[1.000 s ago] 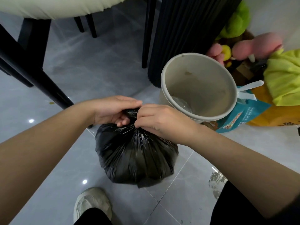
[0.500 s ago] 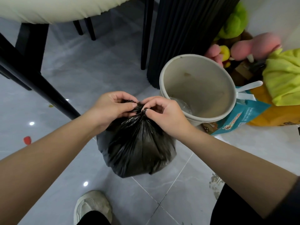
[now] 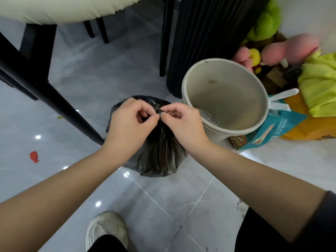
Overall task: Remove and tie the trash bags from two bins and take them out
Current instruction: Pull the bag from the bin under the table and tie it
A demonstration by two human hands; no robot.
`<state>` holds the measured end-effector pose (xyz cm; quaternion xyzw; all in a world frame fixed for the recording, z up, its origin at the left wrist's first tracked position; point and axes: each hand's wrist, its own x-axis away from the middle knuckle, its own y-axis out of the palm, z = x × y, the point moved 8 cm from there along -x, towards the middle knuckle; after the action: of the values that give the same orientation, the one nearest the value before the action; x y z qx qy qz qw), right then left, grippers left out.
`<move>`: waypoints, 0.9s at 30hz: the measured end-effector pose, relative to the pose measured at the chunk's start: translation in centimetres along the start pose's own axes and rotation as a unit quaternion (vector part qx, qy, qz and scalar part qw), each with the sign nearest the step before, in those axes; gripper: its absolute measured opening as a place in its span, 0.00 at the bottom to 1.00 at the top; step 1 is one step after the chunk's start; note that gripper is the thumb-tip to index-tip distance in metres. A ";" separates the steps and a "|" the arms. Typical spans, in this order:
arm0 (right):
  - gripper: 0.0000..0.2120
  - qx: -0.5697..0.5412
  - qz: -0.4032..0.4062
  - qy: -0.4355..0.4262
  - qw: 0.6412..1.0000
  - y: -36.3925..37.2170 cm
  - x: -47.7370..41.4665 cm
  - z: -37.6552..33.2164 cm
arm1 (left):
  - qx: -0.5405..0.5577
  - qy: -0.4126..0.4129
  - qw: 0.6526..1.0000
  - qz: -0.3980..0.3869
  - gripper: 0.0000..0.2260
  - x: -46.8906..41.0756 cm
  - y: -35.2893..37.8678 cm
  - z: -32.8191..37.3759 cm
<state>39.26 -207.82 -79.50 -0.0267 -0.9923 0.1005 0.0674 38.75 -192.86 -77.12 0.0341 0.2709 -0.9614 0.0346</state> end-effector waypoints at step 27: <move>0.09 0.014 -0.176 0.101 0.979 2.0 0.9 1.0 | -0.092 0.086 0.990 -0.068 0.05 -0.8 1.2 -1.0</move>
<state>38.25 -206.04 -80.78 0.1391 -0.9680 0.0979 0.1848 39.75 -193.27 -78.55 0.0945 0.3615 -0.9261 -0.0515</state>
